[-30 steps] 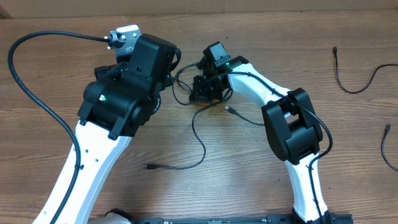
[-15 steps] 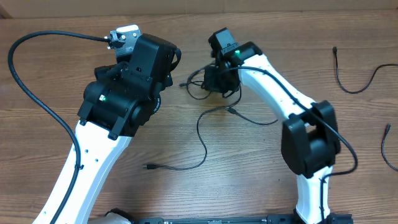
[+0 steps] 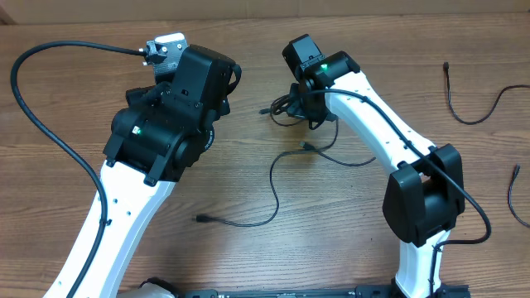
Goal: Untangle cables
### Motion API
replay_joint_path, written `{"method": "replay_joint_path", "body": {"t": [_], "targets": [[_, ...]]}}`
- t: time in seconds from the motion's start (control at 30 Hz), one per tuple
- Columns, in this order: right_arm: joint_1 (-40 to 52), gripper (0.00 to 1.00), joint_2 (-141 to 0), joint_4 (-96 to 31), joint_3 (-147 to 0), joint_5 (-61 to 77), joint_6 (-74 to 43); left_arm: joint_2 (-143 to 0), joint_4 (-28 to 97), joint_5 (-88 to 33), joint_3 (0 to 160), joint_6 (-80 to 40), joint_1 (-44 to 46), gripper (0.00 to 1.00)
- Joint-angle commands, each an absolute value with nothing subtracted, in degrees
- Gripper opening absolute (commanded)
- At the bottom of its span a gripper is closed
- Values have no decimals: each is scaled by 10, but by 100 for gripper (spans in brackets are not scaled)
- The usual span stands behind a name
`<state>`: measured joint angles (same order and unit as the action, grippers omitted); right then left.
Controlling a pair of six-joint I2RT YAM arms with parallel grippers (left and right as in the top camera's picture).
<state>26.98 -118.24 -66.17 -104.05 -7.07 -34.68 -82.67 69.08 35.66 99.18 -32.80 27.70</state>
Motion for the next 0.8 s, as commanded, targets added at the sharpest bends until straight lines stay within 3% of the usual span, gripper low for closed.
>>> {"method": "replay_joint_path", "body": {"t": [0.0,0.53,0.77], "targets": [[266,4,-1156,-670,-1054,-161,-395,-831,691,364,1003,-321,274,99],[234,4,-1161,-654,-1029,-220,-411,-831,691,364,1003,-321,274,100],[231,4,-1165,-706,-1000,-220,-406,-831,691,364,1003,-321,274,100]]}}
